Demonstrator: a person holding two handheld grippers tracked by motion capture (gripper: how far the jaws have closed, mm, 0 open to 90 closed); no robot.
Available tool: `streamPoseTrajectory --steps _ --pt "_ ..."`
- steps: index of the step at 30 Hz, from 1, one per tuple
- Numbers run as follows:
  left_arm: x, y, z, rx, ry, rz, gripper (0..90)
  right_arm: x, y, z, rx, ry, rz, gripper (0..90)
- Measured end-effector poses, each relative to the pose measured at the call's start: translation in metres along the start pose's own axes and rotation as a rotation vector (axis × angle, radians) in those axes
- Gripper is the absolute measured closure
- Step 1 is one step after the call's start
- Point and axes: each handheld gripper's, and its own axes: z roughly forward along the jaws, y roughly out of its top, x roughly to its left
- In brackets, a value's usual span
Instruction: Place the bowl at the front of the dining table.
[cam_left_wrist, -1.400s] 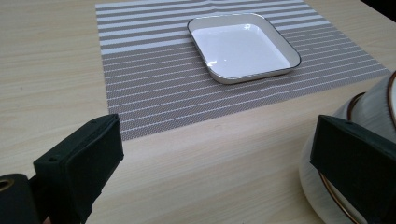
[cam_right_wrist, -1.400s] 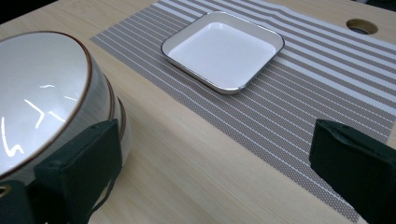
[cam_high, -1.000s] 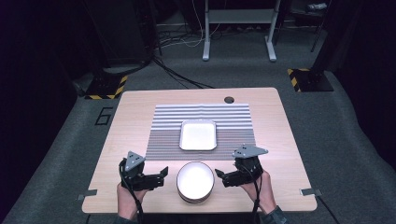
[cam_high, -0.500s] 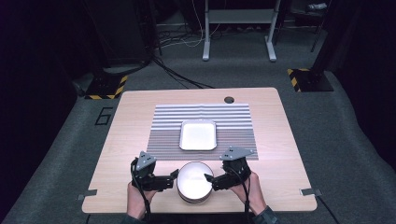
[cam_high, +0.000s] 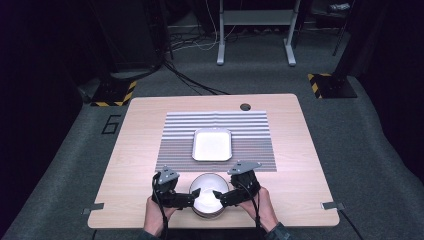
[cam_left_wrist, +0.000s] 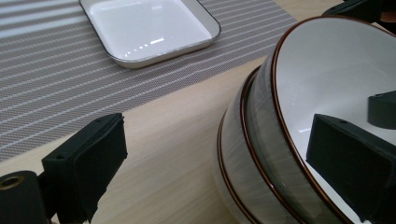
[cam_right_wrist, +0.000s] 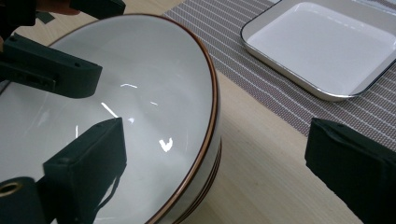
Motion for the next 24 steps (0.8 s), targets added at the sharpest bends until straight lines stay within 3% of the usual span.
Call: streamPoseTrajectory --steps 3,5,14,19,20,22,24 --pt "-0.003 -0.004 0.005 0.010 0.003 0.022 9.5 0.001 -0.005 0.009 0.036 0.006 0.001 6.0" --pt "-0.002 -0.006 0.006 0.007 -0.020 0.007 10.6 0.001 -0.006 0.011 0.036 0.018 0.014 6.7" --pt "-0.008 -0.011 0.012 0.035 -0.032 0.043 19.3 0.007 -0.009 0.017 0.048 0.021 -0.007 16.2" --pt "-0.013 -0.016 0.017 0.049 -0.044 0.053 24.1 0.011 -0.011 0.021 0.067 0.029 -0.012 28.0" --pt "-0.014 -0.017 0.018 0.056 -0.042 0.053 25.6 0.013 -0.012 0.022 0.087 0.033 -0.002 30.4" --pt "-0.014 -0.019 0.018 0.045 -0.052 0.042 28.6 0.013 -0.013 0.024 0.076 0.057 -0.015 34.0" --pt "-0.015 -0.021 0.017 0.033 -0.051 0.032 30.5 0.014 -0.014 0.023 0.070 0.051 -0.014 34.3"
